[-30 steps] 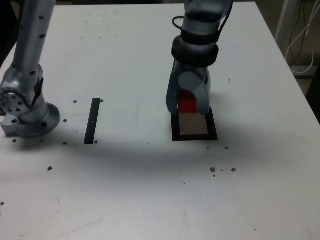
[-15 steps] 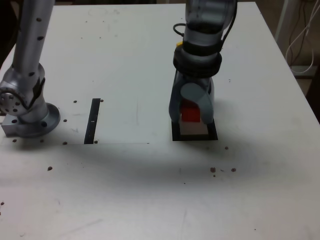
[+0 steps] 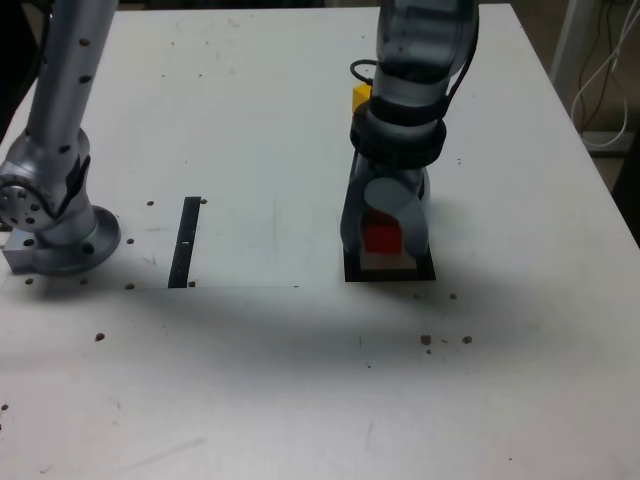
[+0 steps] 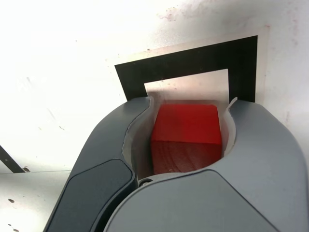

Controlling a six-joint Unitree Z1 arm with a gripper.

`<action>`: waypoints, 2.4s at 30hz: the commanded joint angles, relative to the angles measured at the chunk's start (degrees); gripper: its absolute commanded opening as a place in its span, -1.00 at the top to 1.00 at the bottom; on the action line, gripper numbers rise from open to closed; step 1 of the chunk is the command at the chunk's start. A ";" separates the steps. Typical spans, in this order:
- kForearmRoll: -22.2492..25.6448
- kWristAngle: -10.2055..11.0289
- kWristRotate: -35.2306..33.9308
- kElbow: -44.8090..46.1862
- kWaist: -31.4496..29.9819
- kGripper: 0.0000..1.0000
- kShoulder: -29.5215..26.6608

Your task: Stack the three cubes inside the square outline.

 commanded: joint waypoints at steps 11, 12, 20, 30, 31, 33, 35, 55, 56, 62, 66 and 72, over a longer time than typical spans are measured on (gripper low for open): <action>0.74 0.48 -0.15 -0.50 -0.07 -0.93 0.43; 1.22 0.76 -0.26 -0.53 -0.07 -0.96 0.12; 7.94 4.57 -0.23 -1.99 1.19 -0.99 -5.07; 10.43 7.77 14.15 -3.11 10.67 -0.99 -10.39; 10.48 8.75 15.60 -2.87 12.08 -0.99 -10.85; 10.35 11.07 18.05 -2.34 14.81 -0.99 -11.79; 9.87 13.57 20.38 -1.98 17.42 -0.99 -12.69; 5.74 15.75 62.51 -9.60 32.90 -0.87 -5.42; 5.66 15.06 63.49 -10.23 33.14 -0.87 -3.88; 3.24 13.61 66.40 -11.40 33.50 -0.81 -0.72; 2.95 14.03 66.88 -11.33 33.65 -0.79 -1.00; 1.97 14.31 67.15 -10.84 33.76 -0.76 0.48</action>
